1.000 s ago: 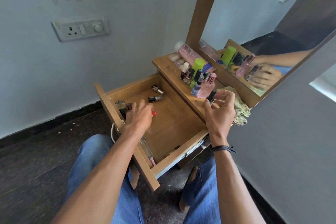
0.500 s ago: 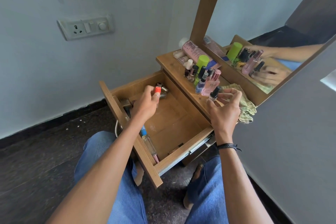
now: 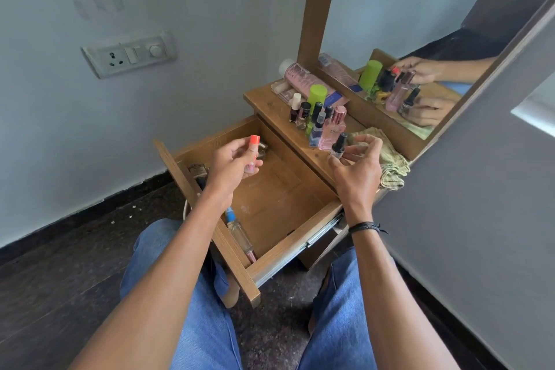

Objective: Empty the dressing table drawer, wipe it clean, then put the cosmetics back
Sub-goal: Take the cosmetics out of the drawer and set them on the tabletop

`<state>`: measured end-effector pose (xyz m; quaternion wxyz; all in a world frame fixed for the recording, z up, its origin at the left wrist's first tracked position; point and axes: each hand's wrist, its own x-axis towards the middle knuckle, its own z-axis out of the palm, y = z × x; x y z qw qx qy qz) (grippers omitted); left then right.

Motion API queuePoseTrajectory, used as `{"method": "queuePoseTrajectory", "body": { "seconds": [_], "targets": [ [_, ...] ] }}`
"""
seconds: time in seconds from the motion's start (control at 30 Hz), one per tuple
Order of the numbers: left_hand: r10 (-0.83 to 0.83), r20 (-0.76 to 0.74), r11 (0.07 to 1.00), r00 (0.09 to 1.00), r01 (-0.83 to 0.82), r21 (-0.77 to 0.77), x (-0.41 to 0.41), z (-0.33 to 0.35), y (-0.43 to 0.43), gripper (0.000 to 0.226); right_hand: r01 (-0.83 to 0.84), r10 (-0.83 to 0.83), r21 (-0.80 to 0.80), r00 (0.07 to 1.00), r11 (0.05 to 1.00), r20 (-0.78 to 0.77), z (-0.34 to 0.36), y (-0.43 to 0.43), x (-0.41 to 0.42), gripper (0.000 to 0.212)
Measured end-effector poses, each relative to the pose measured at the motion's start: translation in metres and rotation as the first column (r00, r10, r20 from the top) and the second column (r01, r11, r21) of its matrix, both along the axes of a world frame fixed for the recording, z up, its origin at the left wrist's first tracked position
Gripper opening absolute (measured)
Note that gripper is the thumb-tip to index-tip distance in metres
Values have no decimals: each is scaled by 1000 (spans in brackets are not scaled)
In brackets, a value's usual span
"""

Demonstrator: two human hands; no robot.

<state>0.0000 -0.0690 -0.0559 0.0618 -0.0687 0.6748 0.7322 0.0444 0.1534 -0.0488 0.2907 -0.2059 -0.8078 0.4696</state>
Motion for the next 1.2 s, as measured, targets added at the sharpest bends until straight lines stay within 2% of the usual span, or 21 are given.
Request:
{"method": "queuePoseTrajectory", "body": {
  "seconds": [0.13,0.23,0.37,0.47,0.57,0.67,0.77,0.87,1.03,1.2],
  "targets": [
    [-34,-2,999,999,34,31,4,3,3,31,-6,6,3,1000,1000,8,-1,1,-1,54],
    [-44,-35,999,998,44,-12,9,7,7,32,-7,7,5,1000,1000,-14,-1,1,0,56],
    [-104,-106,991,989,95,-91,18,11,12,21,-2,4,18,988,1000,-152,4,-7,10,55],
    [-185,-136,971,973,160,-179,22,12,17,16,11,44,194,959,981,-279,-6,-19,30,47],
    [-283,-160,916,946,217,-337,23,11,21,18,-65,152,380,968,923,-202,-18,-35,49,38],
    [-356,-163,868,920,261,-422,26,12,23,28,-187,241,463,969,866,-59,-20,-39,50,35],
    [-379,-180,866,908,279,-415,28,12,19,40,-309,342,475,940,824,19,-22,-38,48,34],
    [-394,-175,857,902,292,-425,29,14,15,43,-357,391,447,920,820,17,-26,-42,52,35],
    [-427,-180,845,886,320,-429,26,9,12,38,-333,370,455,929,826,8,-29,-41,52,32],
    [-476,-193,856,858,403,-322,32,14,16,42,-273,310,477,951,836,0,-28,-39,55,25]
  ]
}}
